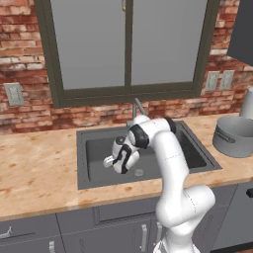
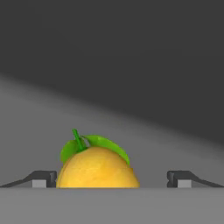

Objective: Dump the lemon from the pot into the sink. Then turn on the water and wash the lemon. Then turn off the water and put the lemon back in the pot.

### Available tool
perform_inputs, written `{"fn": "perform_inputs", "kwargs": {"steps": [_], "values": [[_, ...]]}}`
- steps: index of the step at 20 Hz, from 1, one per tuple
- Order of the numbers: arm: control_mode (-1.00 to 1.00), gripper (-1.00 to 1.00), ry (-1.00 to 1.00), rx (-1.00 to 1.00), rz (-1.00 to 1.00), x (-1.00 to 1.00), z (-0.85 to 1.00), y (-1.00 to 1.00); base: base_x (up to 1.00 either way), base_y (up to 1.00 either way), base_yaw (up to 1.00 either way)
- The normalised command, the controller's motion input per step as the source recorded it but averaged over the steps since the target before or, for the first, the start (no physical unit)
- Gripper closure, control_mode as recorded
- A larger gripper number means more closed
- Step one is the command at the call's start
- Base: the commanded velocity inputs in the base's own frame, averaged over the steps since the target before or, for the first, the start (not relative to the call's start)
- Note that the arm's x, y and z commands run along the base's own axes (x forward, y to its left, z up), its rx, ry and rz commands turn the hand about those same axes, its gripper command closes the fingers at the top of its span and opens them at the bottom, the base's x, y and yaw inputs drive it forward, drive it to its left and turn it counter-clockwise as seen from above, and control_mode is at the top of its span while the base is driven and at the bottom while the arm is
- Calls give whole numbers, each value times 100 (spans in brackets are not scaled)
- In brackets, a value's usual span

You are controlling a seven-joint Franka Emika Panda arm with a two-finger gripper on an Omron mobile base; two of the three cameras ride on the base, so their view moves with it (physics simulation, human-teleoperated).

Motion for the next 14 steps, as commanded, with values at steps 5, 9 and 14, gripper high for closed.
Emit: {"fn": "perform_inputs", "kwargs": {"steps": [5,9,14], "values": [[-100,-100,0,0,0,30,-27,0,0,0,0],[-100,100,2,0,0,22,-30,0,0,0,0],[-100,100,1,0,0,3,-14,-3,0,0,0]]}}
